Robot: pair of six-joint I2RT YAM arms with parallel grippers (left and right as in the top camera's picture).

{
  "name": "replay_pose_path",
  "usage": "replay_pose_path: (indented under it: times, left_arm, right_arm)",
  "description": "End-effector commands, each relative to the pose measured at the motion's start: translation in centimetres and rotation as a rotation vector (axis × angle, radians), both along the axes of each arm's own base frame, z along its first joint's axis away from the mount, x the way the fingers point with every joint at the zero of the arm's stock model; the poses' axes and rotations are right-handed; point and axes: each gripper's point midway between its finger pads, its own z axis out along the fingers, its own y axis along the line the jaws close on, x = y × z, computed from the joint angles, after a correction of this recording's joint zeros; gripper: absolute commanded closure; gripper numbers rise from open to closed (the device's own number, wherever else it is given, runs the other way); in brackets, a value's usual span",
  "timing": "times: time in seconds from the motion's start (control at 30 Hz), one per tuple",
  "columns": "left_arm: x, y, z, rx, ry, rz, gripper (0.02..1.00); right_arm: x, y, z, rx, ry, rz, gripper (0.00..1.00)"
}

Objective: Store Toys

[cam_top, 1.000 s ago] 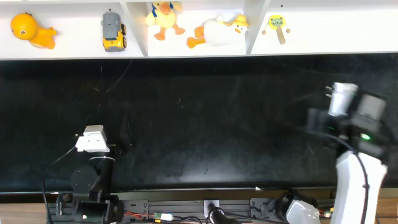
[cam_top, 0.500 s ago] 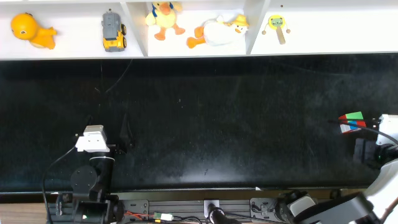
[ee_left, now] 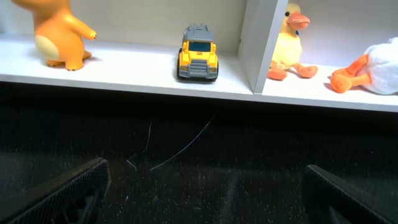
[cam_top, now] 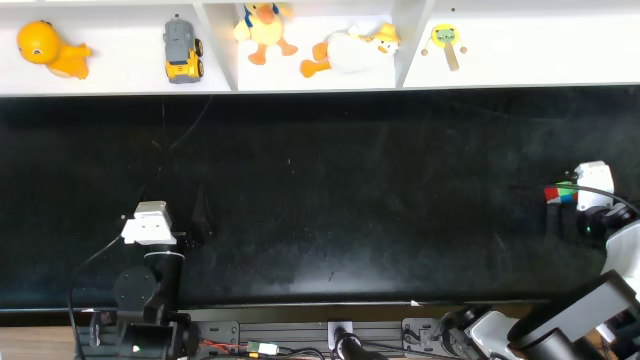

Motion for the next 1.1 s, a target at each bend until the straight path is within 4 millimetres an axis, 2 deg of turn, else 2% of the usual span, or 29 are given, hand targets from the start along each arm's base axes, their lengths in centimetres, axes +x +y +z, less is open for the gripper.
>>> replay_pose_path:
  times: [0.03, 0.33, 0.63, 0.83, 0.93, 1.1]
  left_arm:
    - [0.0, -0.2, 0.1, -0.008, -0.008, -0.009, 0.02]
    - [0.0, -0.2, 0.1, -0.008, -0.008, -0.009, 0.02]
    - [0.0, -0.2, 0.1, -0.008, -0.008, -0.009, 0.02]
    - [0.0, -0.2, 0.1, -0.008, -0.008, -0.009, 0.023]
    - [0.0, -0.2, 0.1, -0.008, -0.008, -0.009, 0.02]
    - [0.0, -0.2, 0.1, -0.008, -0.008, -0.009, 0.02]
  right_arm:
    - [1.9, -0.8, 1.5, -0.003, -0.063, -0.015, 0.042]
    - [2.7, -0.3, 1.9, 0.054, -0.113, -0.061, 0.062]
    - [2.6, -0.1, 0.1, 0.121, -0.083, -0.109, 0.08]
    - [2.8, 0.2, 0.1, 0.142, -0.095, -0.109, 0.11]
    - [3.0, 0.0, 0.2, 0.139, -0.102, -0.114, 0.183]
    - [3.2, -0.2, 0.3, 0.131, -0.11, -0.117, 0.52]
